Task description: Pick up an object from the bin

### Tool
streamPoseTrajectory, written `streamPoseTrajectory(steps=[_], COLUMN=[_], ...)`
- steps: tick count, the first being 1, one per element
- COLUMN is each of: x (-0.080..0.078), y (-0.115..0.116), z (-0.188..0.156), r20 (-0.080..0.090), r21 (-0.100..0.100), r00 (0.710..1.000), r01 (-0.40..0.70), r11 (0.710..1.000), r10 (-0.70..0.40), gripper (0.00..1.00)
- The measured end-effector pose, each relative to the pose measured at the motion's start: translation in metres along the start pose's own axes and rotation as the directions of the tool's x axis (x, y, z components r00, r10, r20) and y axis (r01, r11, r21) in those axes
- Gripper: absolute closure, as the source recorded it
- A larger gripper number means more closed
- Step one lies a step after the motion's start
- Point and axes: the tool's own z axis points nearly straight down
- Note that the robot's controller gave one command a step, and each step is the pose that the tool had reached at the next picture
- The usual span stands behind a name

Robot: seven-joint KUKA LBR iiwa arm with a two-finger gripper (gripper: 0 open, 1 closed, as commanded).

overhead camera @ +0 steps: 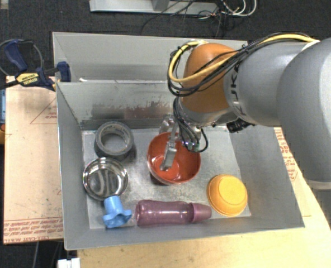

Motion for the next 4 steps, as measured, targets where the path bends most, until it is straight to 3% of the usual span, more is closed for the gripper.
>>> streamPoseTrajectory(steps=[1, 2, 3, 4], x=[-0.001, 0.0, -0.008, -0.008], y=[-0.005, -0.016, -0.005, -0.005], z=[0.007, 0.038, 0.014, 0.014], r20=[0.006, 0.016, 0.008, 0.008], r21=[-0.001, -0.004, -0.001, -0.001], r00=[0.999, 0.985, 0.986, 0.986], r01=[0.051, 0.171, 0.168, 0.168], r11=[0.999, 0.985, 0.986, 0.986], r10=[-0.051, -0.171, -0.168, -0.168], gripper=[0.0, 0.0, 1.0, 1.0])
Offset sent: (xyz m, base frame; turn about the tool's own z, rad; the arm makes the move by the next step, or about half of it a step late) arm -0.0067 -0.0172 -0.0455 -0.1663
